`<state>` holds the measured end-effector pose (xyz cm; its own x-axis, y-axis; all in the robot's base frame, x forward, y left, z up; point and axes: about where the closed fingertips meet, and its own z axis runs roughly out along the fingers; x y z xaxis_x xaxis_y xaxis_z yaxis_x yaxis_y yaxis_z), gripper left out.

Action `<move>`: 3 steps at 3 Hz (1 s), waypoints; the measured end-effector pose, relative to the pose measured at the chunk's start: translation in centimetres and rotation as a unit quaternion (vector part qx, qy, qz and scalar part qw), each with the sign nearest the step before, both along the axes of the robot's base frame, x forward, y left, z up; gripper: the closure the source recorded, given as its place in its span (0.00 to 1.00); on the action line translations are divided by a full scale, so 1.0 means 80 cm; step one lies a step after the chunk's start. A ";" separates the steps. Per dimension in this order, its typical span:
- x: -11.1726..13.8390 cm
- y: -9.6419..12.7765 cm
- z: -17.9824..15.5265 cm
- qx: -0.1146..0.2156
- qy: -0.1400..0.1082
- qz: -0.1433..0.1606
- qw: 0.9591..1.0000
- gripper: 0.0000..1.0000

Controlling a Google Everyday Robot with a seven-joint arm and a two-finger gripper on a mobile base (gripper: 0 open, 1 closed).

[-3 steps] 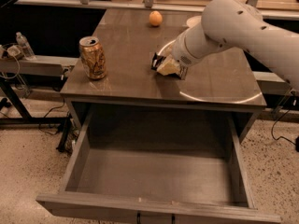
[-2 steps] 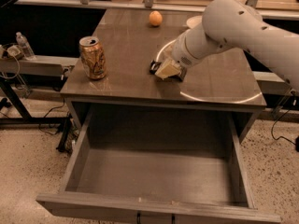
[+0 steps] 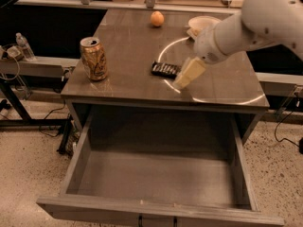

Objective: Pick rxbar chocolate from top drawer and place on counter

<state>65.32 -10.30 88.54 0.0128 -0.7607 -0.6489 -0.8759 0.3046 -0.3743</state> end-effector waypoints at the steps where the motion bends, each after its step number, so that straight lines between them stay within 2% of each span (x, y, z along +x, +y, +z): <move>1: -0.015 -0.075 0.048 0.027 -0.017 0.011 0.999 0.00; 2: -0.052 -0.179 0.118 0.036 -0.069 -0.016 0.997 0.00; 3: -0.047 -0.165 0.110 0.036 -0.064 -0.011 0.997 0.00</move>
Offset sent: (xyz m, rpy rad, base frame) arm -0.0747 -0.2382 0.1472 0.0841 -0.2391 -0.1129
